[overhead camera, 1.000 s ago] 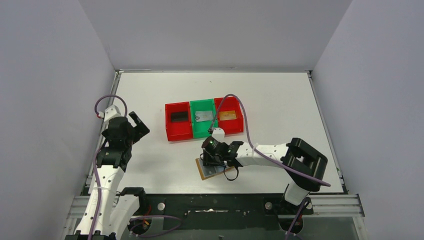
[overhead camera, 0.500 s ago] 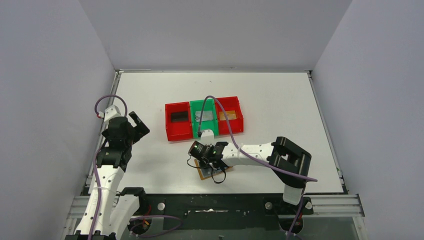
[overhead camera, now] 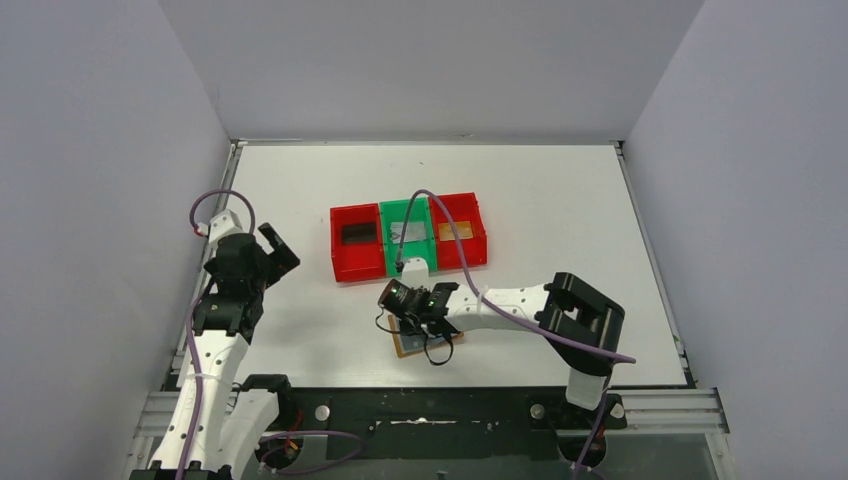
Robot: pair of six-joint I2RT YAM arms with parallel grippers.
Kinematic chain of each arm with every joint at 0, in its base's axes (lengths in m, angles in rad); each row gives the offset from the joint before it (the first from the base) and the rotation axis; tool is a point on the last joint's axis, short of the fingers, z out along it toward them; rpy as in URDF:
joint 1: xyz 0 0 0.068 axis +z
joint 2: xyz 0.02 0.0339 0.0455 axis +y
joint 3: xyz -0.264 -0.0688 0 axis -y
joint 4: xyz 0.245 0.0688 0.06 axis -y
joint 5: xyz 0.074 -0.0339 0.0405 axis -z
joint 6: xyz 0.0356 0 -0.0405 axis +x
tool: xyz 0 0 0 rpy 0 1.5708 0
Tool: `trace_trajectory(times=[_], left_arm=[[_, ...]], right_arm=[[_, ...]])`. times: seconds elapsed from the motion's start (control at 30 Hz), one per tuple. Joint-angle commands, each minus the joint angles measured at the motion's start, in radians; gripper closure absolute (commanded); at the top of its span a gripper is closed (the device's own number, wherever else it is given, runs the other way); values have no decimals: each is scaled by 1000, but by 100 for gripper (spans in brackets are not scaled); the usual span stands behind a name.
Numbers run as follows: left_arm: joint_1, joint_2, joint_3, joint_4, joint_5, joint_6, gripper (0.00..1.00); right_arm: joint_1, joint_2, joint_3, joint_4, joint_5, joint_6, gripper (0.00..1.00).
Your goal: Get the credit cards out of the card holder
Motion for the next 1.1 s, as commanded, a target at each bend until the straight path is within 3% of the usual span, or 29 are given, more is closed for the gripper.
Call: trace_trajectory(times=[0.0,0.17,0.3,0.43,0.5,0.6,0.93,1.07], left_arm=[[-3,-2,3,65,37,25,6],[-8,10,1,103,179,45,6],[-8,24,-16,140,454,10,6],[-17,28,-92,265,785,-82,10],[-46,29,-138,335,873,-136,11],[-155,35,-169,368,853,-178,12],[-621,165,-278,583,523,-398,16],[-683,247,-287,601,433,-425,24]], right_arm=[[-54,-89,-62,133,-68,-17,100],[-144,-228,-190,362,-241,16,100],[-200,-296,-309,540,-358,81,100],[-228,-320,-362,607,-385,116,100],[-242,-323,-391,643,-402,131,100],[-261,-323,-425,684,-420,150,100],[-289,-317,-527,823,-467,214,100],[-294,-315,-545,839,-467,224,100]])
